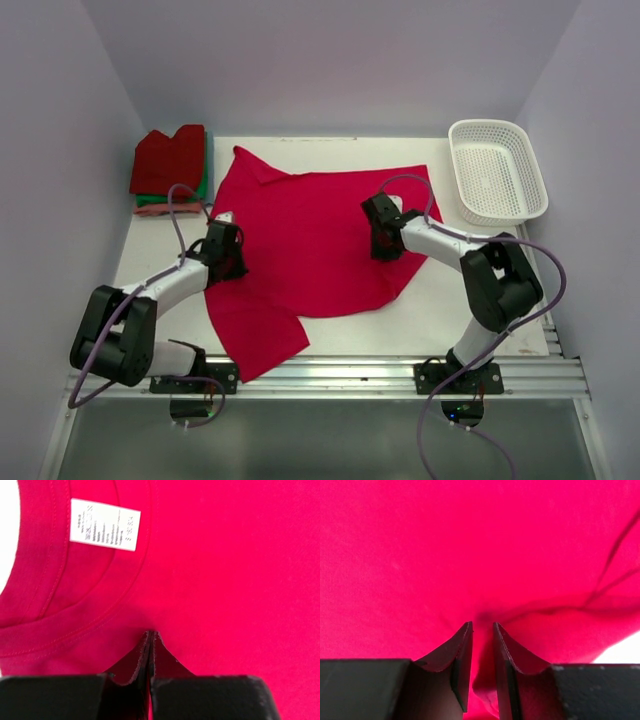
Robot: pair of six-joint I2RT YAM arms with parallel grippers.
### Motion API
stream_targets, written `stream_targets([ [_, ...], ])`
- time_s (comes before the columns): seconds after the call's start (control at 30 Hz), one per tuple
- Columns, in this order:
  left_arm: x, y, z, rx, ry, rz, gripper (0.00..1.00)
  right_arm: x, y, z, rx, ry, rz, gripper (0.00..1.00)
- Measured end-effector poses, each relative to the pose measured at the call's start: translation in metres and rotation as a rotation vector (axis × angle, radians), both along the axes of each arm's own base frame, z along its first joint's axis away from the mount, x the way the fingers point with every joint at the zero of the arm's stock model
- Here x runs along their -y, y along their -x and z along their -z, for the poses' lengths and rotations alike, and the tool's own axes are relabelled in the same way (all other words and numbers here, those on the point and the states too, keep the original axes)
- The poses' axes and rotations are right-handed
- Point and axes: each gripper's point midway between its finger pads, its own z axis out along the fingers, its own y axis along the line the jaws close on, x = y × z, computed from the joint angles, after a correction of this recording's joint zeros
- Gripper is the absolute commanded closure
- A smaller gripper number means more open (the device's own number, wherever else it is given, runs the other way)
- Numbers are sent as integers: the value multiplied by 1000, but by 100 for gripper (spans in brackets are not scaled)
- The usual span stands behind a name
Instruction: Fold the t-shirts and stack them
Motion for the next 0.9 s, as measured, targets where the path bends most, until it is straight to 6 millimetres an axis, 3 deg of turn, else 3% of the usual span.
stream_targets([
  [0.1,-2,6,-2,-13,-6,-2,100,12,17,4,-55,72,10,73],
  [0.27,-4,7,-15,13,-3,-6,100,50,49,2,-154,243,44,68],
  [0.57,0,0,-26,38,10,0,100,118,104,-29,-300,562,115,51],
  [0.73,2,-2,-29,42,17,7,100,135,120,-46,-347,663,134,48],
  [0.9,2,-1,-29,41,22,12,100,126,119,-64,-268,561,139,45],
])
